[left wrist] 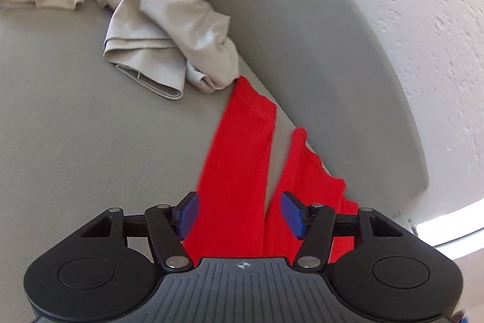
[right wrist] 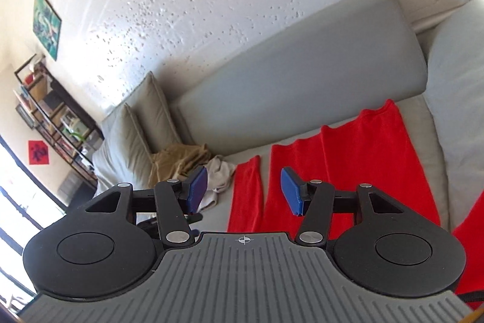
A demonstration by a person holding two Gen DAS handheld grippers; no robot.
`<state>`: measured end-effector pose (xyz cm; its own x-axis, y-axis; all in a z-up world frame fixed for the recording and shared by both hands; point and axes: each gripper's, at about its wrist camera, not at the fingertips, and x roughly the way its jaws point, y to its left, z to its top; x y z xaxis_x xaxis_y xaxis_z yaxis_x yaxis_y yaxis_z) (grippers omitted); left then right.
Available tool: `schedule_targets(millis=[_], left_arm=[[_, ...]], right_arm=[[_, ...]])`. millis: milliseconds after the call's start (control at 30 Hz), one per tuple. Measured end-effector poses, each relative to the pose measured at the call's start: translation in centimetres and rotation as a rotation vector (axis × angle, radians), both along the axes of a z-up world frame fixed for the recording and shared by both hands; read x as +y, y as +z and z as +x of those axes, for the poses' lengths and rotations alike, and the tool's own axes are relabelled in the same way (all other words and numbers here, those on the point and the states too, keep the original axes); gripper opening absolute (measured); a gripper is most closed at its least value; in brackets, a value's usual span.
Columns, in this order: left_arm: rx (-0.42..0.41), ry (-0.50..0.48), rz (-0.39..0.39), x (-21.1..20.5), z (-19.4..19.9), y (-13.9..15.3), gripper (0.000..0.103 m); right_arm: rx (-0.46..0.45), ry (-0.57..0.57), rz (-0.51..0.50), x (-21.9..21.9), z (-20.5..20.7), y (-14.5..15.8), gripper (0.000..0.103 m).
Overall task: Fold clothes
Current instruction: 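Reach the left gripper to the other sleeve cuff and grasp it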
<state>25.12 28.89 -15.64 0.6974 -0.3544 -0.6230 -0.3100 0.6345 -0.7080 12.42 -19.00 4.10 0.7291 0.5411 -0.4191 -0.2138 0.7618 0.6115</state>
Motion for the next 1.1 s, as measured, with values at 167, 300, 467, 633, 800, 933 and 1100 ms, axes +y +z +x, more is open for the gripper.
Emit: schedule_targets(millis=[167,300,467,633,800,933,1100], left_arm=[[-0.002,0.026,-0.025,0.7,5.6,-3.6,0.054],[-0.02,0.021,0.031,0.8,9.4,-4.9,0.053],[-0.067,-0.007,0.116,0.5,13.1,-4.9,0.041],[-0.065,-0.062,0.2,-0.2,15.2,-4.3,0.033],[-0.076,-0.153,0.383,-2.8,15.0,-1.9,0.003],[-0.182,-0.161,0.435,-3.2,11.8,2.6,0.003],[-0.372,-0.157,0.564,-2.7,3.9,11.5,0.003]], right_arm=[[0.004,0.003,-0.095,2.1,2.9,-2.2,0.065],[0.018,-0.012,-0.099,2.4,4.5,-3.9,0.065],[0.061,-0.041,-0.092,1.8,5.3,-5.9,0.065],[0.116,-0.069,-0.092,1.0,5.7,-7.8,0.065],[0.123,-0.088,-0.097,0.6,4.8,-7.3,0.065],[0.097,-0.1,-0.106,0.5,3.6,-5.6,0.065],[0.042,-0.104,-0.103,0.7,1.0,-2.6,0.065]])
